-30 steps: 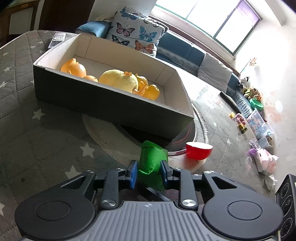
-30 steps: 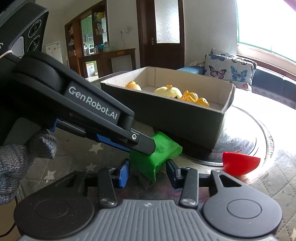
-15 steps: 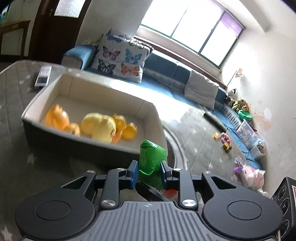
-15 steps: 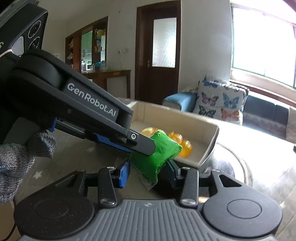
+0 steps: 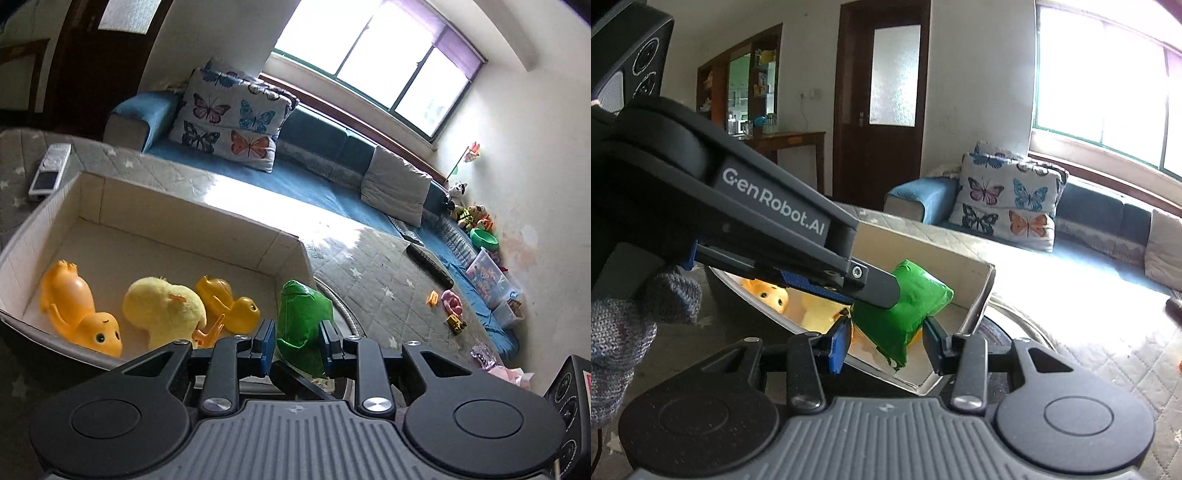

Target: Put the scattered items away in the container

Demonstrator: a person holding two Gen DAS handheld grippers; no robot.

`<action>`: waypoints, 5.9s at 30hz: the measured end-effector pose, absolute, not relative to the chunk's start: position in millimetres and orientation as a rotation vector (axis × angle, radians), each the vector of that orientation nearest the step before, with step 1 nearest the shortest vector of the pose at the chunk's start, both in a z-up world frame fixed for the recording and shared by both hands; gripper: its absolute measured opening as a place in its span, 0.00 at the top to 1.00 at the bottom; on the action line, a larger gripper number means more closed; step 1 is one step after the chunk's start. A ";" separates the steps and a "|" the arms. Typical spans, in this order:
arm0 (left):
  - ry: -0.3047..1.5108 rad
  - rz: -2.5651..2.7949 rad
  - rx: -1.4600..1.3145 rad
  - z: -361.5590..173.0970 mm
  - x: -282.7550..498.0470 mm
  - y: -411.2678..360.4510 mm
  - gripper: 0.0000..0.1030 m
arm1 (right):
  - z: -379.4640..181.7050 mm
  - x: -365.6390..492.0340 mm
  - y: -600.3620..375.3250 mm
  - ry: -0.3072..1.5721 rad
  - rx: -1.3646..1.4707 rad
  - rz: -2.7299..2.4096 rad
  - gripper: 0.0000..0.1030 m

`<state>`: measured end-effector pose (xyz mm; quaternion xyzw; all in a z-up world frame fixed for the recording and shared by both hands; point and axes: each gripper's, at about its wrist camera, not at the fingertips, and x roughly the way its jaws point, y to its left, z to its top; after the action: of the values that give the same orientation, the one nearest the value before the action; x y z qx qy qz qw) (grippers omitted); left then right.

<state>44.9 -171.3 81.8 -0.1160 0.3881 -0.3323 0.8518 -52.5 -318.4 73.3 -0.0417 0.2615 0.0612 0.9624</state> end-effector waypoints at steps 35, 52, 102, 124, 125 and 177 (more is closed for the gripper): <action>0.852 -0.665 -0.265 61.7 -28.3 -140.0 0.73 | 62.9 -125.4 -325.6 0.539 -0.047 0.106 0.48; 0.920 -0.634 -0.246 39.1 -45.3 -142.3 0.72 | 48.2 -146.3 -333.4 0.574 -0.028 0.072 0.31; 1.012 -0.703 -0.236 19.3 0.9 -224.7 0.70 | 16.6 -102.6 -388.3 0.667 0.127 0.013 0.44; 0.908 -0.719 -0.287 65.0 -25.6 -181.3 0.72 | 59.3 -123.9 -350.9 0.552 0.044 0.075 0.44; 0.897 -0.716 -0.288 69.9 -25.0 -178.3 0.72 | 62.8 -122.7 -348.6 0.544 0.039 0.081 0.44; 0.798 -0.472 -0.147 56.4 -42.5 -126.4 0.70 | 58.5 -127.3 -321.7 0.551 0.064 0.078 0.19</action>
<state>-42.5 -126.4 56.4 -0.0711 0.3847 -0.2275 0.8917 -127.3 -321.7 58.5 0.0316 0.2721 0.0383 0.9610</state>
